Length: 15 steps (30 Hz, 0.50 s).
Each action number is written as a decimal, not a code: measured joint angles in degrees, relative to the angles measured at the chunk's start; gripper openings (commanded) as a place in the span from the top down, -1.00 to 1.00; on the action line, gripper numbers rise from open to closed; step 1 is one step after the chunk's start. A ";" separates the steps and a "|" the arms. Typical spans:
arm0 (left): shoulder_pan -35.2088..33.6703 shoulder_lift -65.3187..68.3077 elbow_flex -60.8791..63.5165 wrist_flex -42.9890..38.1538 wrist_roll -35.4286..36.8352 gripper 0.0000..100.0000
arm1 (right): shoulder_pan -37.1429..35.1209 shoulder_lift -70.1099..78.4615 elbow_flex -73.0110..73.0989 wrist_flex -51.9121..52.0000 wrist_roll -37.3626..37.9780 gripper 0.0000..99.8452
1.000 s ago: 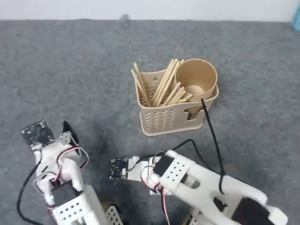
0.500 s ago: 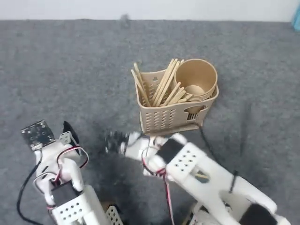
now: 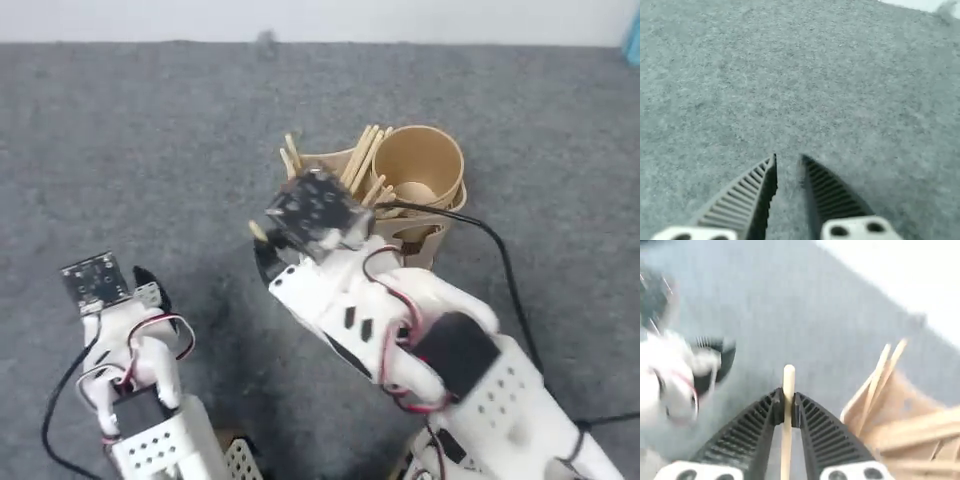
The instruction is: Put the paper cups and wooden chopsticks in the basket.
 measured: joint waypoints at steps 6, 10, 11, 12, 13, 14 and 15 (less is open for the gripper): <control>1.93 0.00 0.00 0.09 -1.58 0.98 | 2.02 -5.54 -0.26 -12.57 -0.09 0.98; 2.55 0.00 0.00 0.09 -1.85 0.98 | 6.95 -8.26 -0.26 -22.33 -0.26 0.98; 3.16 0.00 0.00 0.26 -1.85 0.98 | 8.62 -8.70 -0.26 -24.70 -0.26 0.98; 3.96 0.00 0.00 0.97 -1.85 0.98 | 10.11 -8.97 -0.26 -27.16 -0.26 0.98; 5.10 0.00 0.00 2.11 -1.85 0.98 | 11.52 -9.14 -0.26 -29.63 -0.26 0.98; 6.51 0.00 0.00 3.52 -2.02 0.98 | 13.01 -9.23 -0.26 -31.74 -0.26 0.98; 8.00 0.00 0.00 4.75 -3.08 0.98 | 14.51 -9.23 -0.26 -33.76 -0.26 0.98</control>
